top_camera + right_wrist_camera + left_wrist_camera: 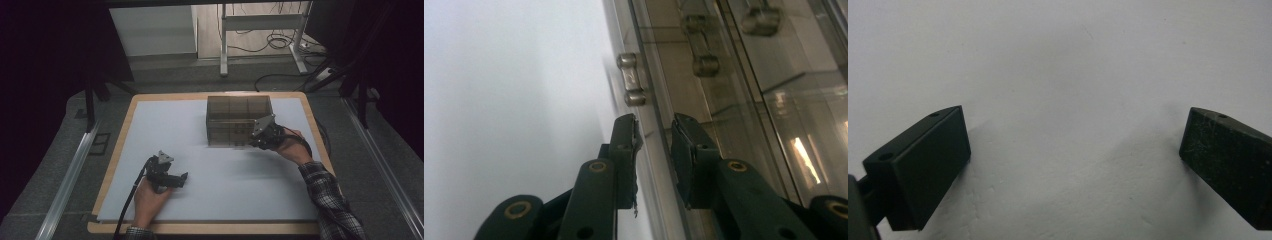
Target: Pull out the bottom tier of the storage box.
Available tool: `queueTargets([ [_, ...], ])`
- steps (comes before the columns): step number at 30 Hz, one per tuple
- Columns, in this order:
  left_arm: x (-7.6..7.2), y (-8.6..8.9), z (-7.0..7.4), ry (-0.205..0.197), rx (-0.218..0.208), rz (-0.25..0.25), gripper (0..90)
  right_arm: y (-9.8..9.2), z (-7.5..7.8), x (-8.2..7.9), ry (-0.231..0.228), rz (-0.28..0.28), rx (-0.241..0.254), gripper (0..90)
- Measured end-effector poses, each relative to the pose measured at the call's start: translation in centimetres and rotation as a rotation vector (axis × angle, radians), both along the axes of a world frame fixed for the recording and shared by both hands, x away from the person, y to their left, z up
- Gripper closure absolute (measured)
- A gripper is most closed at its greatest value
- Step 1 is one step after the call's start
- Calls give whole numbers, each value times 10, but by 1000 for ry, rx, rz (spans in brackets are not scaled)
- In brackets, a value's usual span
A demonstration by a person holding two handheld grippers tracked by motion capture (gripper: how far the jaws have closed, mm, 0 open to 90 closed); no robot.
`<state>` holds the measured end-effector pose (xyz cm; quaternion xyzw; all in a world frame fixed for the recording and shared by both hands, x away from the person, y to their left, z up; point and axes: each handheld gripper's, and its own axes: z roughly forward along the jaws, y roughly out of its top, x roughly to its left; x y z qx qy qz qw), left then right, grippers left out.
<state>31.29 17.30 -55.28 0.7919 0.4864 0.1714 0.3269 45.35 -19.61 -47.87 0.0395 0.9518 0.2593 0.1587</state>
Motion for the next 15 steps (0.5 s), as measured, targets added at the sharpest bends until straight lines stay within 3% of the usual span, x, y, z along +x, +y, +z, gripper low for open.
queueTargets([
  [5, 0, 0, 0, 0, 0, 0, 0, -4, -7, 10, 29, 23, -31, 739],
  [15, 0, 0, 0, 0, 0, 0, 0, -11, -16, 26, 98, 61, -37, 812],
])
